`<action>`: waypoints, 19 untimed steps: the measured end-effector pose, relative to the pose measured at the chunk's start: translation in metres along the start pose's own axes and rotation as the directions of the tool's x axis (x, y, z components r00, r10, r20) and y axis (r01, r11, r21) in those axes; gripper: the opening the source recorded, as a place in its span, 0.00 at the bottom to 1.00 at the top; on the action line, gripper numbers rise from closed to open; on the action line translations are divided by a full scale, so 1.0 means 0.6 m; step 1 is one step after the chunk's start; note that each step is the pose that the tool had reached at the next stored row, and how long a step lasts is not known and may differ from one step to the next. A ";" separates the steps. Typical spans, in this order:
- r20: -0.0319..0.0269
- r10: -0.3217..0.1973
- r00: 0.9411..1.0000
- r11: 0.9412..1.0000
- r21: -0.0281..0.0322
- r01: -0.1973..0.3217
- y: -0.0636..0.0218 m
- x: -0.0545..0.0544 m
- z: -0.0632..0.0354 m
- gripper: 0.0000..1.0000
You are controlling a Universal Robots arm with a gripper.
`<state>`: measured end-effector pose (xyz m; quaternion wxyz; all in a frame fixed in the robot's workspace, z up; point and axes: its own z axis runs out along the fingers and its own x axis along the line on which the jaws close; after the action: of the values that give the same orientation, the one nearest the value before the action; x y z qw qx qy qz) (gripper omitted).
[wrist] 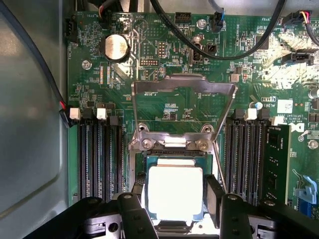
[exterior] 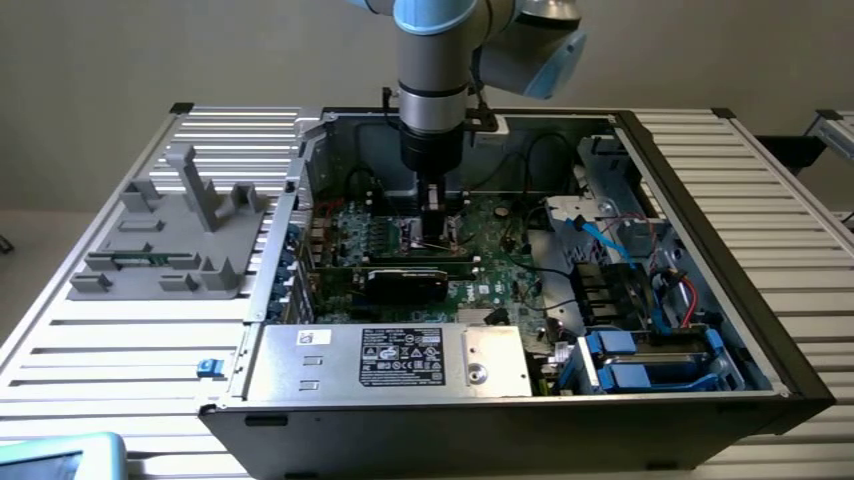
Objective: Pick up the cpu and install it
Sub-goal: 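Place the cpu into insertion slot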
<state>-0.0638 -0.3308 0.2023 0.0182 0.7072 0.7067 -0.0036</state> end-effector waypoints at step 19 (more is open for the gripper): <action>0.000 0.000 1.000 1.000 -0.020 0.000 -0.007 0.000 0.009 0.56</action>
<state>-0.0679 -0.3309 0.1968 0.0252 0.7072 0.7066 0.0033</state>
